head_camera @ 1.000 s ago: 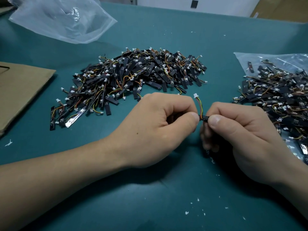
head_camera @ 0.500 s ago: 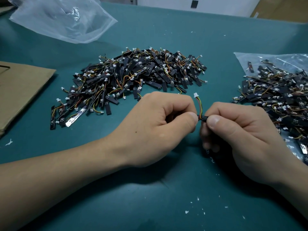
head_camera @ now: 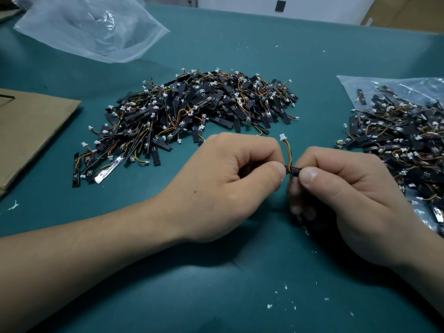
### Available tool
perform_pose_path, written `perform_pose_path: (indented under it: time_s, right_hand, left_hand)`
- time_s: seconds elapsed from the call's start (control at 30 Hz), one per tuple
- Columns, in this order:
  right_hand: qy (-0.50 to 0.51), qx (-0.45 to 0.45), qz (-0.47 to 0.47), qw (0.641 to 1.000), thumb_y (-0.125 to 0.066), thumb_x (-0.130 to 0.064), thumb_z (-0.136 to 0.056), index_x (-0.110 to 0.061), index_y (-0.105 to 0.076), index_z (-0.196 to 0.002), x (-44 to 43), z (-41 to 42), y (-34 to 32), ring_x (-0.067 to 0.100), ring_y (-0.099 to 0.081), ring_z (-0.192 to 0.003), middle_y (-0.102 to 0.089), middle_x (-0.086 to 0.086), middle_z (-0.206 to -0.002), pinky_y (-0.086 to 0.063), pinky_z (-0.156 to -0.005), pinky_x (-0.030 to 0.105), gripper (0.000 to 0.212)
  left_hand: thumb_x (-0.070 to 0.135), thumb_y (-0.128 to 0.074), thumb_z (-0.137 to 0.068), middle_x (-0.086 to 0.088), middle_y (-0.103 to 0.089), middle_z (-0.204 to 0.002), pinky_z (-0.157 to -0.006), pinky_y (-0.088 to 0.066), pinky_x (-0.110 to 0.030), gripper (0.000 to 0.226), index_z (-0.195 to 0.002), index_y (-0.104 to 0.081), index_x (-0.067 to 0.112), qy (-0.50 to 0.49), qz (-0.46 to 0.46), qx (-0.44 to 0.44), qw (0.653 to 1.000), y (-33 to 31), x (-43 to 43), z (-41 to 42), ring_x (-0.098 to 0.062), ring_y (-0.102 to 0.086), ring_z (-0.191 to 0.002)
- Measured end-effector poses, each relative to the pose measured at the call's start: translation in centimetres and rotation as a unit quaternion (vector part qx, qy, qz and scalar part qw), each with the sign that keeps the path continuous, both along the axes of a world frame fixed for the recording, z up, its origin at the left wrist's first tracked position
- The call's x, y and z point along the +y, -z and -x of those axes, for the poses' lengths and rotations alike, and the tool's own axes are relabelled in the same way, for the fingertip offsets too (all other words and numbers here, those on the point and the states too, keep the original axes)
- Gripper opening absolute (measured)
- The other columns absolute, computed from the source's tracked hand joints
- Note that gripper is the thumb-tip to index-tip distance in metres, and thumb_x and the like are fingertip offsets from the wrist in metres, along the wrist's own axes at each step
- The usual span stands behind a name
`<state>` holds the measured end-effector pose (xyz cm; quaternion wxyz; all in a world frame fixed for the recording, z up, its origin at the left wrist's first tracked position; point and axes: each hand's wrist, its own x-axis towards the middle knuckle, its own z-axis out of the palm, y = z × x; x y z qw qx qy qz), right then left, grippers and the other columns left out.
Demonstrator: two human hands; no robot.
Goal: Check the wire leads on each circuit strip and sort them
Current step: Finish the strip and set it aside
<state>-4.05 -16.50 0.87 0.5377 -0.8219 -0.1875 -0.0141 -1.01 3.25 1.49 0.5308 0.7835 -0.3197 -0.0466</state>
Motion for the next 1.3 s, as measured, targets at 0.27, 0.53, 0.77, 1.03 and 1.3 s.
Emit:
perform_pose_path:
  time_s: [0.27, 0.53, 0.77, 1.03, 1.3]
  right_hand:
    - [-0.008, 0.003, 0.011, 1.0, -0.047, -0.034, -0.093, -0.017, -0.061, -0.071, -0.06, -0.05, -0.06, 0.017, -0.058, -0.053, -0.066, 0.003, -0.063, -0.044, -0.054, 0.024, 0.03]
    - [-0.017, 0.002, 0.009, 1.0, -0.047, -0.031, -0.091, -0.017, -0.059, -0.07, -0.23, -0.05, 0.04, 0.018, -0.057, -0.052, -0.062, 0.002, -0.059, -0.044, -0.053, 0.024, 0.029]
    - [-0.055, -0.002, 0.052, 0.997, -0.047, -0.031, -0.087, -0.019, -0.06, -0.064, -0.55, -0.07, -0.14, 0.025, -0.054, -0.052, -0.059, 0.004, -0.055, -0.041, -0.05, 0.038, 0.029]
    - [-0.069, -0.004, 0.031, 0.997, -0.047, -0.028, -0.091, -0.017, -0.058, -0.067, -0.53, -0.07, 0.06, 0.019, -0.053, -0.051, -0.058, -0.005, -0.056, -0.04, -0.051, 0.027, 0.029]
    - [-0.065, -0.007, 0.032, 0.997, -0.049, -0.031, -0.095, -0.022, -0.048, -0.056, -0.46, -0.15, 0.17, 0.018, -0.047, -0.045, -0.049, -0.008, -0.049, -0.036, -0.049, 0.025, 0.041]
  left_hand:
    - [0.009, -0.054, -0.091, -0.003, -0.042, -0.057, -0.056, -0.032, -0.023, 0.027, -0.064, -0.051, 0.009, -0.004, -0.006, -0.012, 1.0, -0.06, -0.09, -0.04, -0.009, -0.037, -0.056]
    - [0.008, -0.056, -0.089, -0.001, -0.043, -0.054, -0.053, -0.032, -0.021, 0.025, -0.064, -0.054, 0.013, 0.019, -0.008, 0.002, 1.0, -0.24, 0.03, 0.03, -0.007, -0.037, -0.053]
    - [0.003, -0.056, -0.083, -0.006, -0.037, -0.055, -0.051, -0.031, -0.021, 0.025, -0.06, -0.048, 0.01, 0.06, -0.044, 0.002, 0.997, -0.18, -0.01, 0.18, -0.007, -0.032, -0.052]
    - [0.002, -0.055, -0.085, -0.004, -0.039, -0.055, -0.052, -0.032, -0.025, 0.027, -0.06, -0.048, 0.011, 0.043, -0.02, -0.009, 0.999, -0.14, 0.02, 0.18, -0.011, -0.035, -0.054]
    - [0.012, -0.054, -0.09, -0.004, -0.053, -0.061, -0.058, -0.037, -0.024, 0.018, -0.075, -0.064, 0.009, -0.031, 0.01, -0.027, 0.999, 0.14, 0.04, 0.08, -0.013, -0.047, -0.058]
